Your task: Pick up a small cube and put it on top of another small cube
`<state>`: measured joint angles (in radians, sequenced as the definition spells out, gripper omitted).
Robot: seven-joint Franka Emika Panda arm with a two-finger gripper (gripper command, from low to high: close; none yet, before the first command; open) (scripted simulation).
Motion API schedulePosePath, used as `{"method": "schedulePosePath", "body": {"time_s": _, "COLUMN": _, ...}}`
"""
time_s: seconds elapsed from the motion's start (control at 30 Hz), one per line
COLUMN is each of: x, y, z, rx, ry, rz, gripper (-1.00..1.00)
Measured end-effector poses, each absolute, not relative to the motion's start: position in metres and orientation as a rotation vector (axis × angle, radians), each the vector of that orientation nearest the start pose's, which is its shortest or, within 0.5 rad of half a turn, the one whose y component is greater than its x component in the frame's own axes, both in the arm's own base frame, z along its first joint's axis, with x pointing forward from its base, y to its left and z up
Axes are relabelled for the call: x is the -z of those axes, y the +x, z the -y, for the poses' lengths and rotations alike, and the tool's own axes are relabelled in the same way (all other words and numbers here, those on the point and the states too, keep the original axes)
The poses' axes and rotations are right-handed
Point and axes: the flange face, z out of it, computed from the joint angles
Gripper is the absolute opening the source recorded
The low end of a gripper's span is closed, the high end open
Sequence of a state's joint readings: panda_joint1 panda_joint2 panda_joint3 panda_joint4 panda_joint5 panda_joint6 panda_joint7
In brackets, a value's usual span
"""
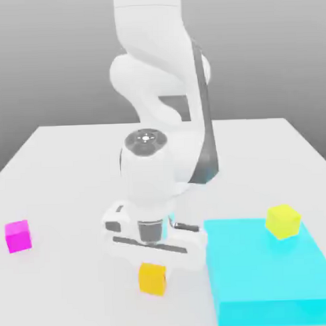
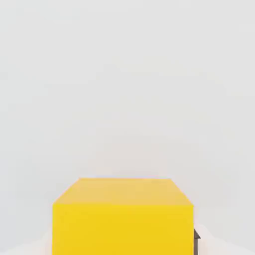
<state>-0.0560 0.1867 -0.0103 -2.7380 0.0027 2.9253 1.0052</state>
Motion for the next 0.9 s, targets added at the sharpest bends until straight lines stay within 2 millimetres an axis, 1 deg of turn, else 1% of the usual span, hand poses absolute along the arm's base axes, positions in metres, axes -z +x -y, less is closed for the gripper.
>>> {"method": "schedulePosePath", "body": {"time_s": 0.07, "x": -0.183, "y": 0.389, "z": 0.026, "rx": 0.001, "ry": -2.699, "rz": -1.608, "gripper": -1.00}}
{"method": "schedulePosePath", "body": {"time_s": 0.1, "x": -0.189, "y": 0.395, "z": 0.022, "rx": 0.000, "ry": -2.691, "rz": -1.622, "gripper": -1.00}}
{"method": "schedulePosePath", "body": {"time_s": 0.2, "x": -0.198, "y": 0.423, "z": -0.002, "rx": -0.004, "ry": -2.647, "rz": -1.693, "gripper": -1.00}}
{"method": "schedulePosePath", "body": {"time_s": 0.3, "x": -0.204, "y": 0.455, "z": -0.035, "rx": -0.007, "ry": -2.594, "rz": -1.773, "gripper": -1.00}}
{"method": "schedulePosePath", "body": {"time_s": 0.4, "x": -0.211, "y": 0.483, "z": -0.075, "rx": -0.009, "ry": -2.541, "rz": -1.849, "gripper": -1.00}}
{"method": "schedulePosePath", "body": {"time_s": 0.53, "x": -0.220, "y": 0.513, "z": -0.135, "rx": -0.008, "ry": -2.470, "rz": -1.943, "gripper": -1.00}}
{"method": "schedulePosePath", "body": {"time_s": 0.63, "x": -0.228, "y": 0.529, "z": -0.186, "rx": -0.006, "ry": -2.418, "rz": -2.007, "gripper": -1.00}}
{"method": "schedulePosePath", "body": {"time_s": 0.73, "x": -0.237, "y": 0.537, "z": -0.241, "rx": -0.003, "ry": -2.368, "rz": -2.063, "gripper": -1.00}}
{"method": "schedulePosePath", "body": {"time_s": 0.77, "x": -0.235, "y": 0.538, "z": -0.256, "rx": -0.002, "ry": -2.355, "rz": -2.076, "gripper": -1.00}}
{"method": "schedulePosePath", "body": {"time_s": 0.8, "x": -0.225, "y": 0.539, "z": -0.264, "rx": -0.001, "ry": -2.349, "rz": -2.082, "gripper": -1.00}}
{"method": "schedulePosePath", "body": {"time_s": 0.87, "x": -0.195, "y": 0.540, "z": -0.269, "rx": 0.000, "ry": -2.345, "rz": -2.088, "gripper": -1.00}}
{"method": "schedulePosePath", "body": {"time_s": 0.9, "x": -0.184, "y": 0.539, "z": -0.270, "rx": 0.000, "ry": -2.343, "rz": -2.089, "gripper": 1.00}}
